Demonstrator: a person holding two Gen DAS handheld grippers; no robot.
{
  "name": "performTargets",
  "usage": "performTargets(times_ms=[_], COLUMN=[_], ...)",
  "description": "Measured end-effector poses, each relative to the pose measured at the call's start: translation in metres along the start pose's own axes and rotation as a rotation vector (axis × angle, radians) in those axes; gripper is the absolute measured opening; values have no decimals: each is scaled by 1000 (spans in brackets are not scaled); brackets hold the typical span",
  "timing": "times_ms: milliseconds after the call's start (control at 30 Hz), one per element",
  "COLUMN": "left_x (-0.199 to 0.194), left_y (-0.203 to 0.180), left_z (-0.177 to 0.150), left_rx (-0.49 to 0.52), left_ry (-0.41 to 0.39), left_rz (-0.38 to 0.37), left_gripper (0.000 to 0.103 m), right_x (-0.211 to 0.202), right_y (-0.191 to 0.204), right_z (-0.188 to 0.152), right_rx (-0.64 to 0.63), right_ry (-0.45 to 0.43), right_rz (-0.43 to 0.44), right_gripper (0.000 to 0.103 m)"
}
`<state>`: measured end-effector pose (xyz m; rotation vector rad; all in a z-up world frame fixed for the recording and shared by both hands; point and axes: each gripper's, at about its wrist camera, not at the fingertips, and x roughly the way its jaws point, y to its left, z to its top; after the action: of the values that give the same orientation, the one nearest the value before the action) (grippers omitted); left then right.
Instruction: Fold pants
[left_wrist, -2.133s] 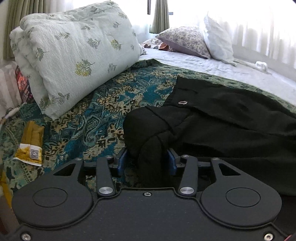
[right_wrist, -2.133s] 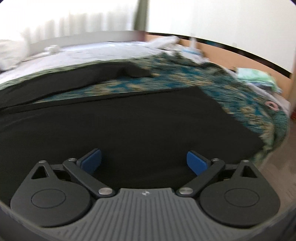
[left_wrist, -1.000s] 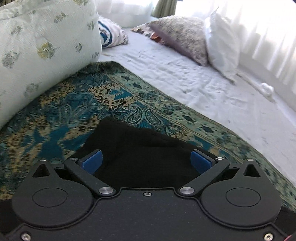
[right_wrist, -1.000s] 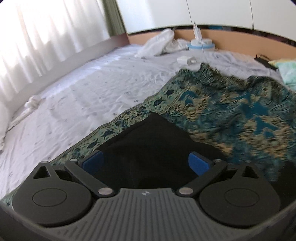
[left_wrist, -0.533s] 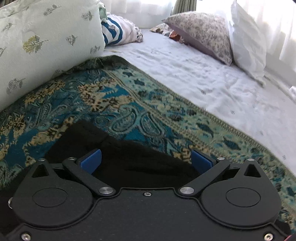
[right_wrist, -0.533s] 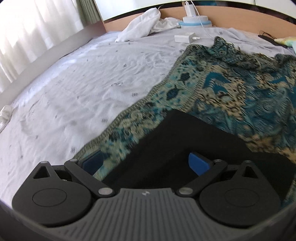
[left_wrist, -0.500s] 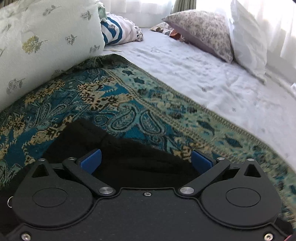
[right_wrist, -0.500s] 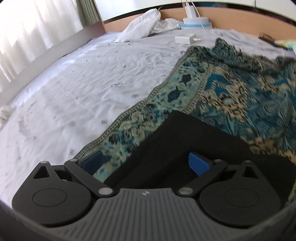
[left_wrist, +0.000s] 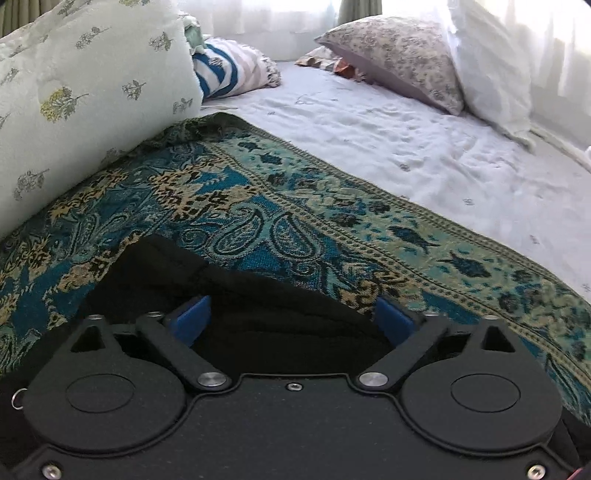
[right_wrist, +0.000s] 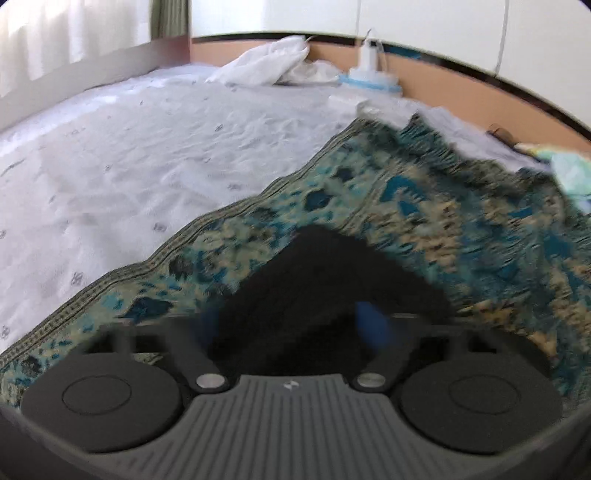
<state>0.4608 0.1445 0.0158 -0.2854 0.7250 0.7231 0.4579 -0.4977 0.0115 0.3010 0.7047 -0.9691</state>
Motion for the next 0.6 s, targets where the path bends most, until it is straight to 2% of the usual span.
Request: performTargets(times_ms=[33,67,100,133,233,333,500,567,600], left_x=[-3,-5,-8,-12,-22,-31,-50,-53,-53], left_y=[2,3,5,8,17,29,52,59,61], left_z=[-1,-1,-1,-1,1,3,6,10,12], left_rx=[6,12,15,16,-14,-52,-64,-81,-100], left_ry=[-4,-8,-11,-14,5,41,31,56,69], left_rz=[-16,-30,-48,-73,-125,-160,-204,-246,-262], left_gripper=[76,70,52,25,1,1,1,8,21], right_x=[-1,-3,-6,-8,-17,-32,-62,-72,-76], right_y=[-2,-4,-8,-12,-29,-55,-102,-119,-126], right_z=[0,0,-1,0,4,13,27,29,30], right_rx=[-6,-17,-16,-8,31,77,118,126,128], right_ry=[-1,-6,-13,-16,-5,-21,-62,-68,-71], right_rz=[9,14,26,46,94,145,207,221,227], right_gripper=[38,33,21,13,8,8,8,8,8])
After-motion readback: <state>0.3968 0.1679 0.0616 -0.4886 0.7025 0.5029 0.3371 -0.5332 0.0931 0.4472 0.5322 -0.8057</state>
